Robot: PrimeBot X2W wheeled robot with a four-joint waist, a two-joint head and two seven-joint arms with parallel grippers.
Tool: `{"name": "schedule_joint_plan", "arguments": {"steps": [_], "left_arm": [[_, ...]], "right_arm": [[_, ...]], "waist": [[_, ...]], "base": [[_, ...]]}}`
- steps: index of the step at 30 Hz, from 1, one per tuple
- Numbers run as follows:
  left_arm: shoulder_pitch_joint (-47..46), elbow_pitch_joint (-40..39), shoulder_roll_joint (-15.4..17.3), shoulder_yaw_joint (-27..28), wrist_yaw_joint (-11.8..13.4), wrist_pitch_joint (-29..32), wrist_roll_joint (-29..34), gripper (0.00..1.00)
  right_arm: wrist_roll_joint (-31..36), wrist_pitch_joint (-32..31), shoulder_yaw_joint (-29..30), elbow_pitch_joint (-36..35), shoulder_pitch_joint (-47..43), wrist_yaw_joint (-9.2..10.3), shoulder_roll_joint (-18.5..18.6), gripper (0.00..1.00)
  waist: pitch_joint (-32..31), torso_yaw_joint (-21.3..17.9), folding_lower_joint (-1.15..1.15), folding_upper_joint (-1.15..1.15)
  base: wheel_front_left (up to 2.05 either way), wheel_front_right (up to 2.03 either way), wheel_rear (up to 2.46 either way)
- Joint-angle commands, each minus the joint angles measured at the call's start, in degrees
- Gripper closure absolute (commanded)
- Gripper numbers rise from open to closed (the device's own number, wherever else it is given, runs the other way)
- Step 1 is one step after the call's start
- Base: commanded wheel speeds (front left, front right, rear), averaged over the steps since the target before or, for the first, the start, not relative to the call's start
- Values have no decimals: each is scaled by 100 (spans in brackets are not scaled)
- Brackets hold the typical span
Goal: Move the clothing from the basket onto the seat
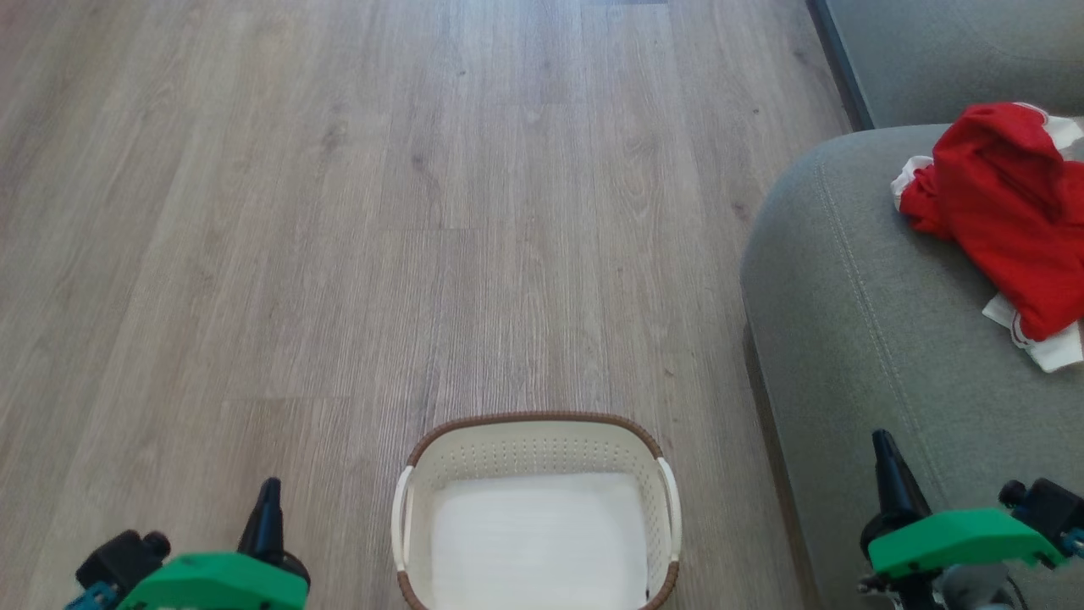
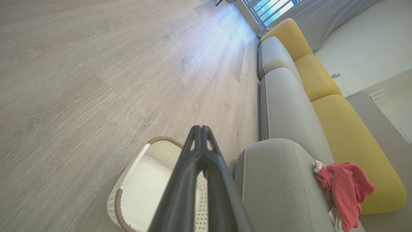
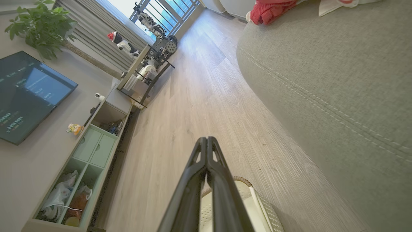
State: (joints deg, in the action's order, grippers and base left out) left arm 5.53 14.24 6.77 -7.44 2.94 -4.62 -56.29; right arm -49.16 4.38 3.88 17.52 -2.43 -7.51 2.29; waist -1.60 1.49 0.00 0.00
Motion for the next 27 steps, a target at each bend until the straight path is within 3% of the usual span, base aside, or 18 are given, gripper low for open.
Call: {"name": "schedule_joint_plan", "arguments": {"steps": [1, 27], "left_arm": [[-375, -161, 16, 197, -61, 20, -142, 100], [-691, -105, -124, 646, -454, 432, -1544, 100]], "right_arm": [[-173, -44, -10, -225, 373, 1, 46, 100], [-1822, -461, 100, -274, 568, 1, 51, 100]], "waist": [[4, -3, 0, 0], [73, -61, 0, 0]], "base": [[0, 0, 0], [0, 0, 0]]}}
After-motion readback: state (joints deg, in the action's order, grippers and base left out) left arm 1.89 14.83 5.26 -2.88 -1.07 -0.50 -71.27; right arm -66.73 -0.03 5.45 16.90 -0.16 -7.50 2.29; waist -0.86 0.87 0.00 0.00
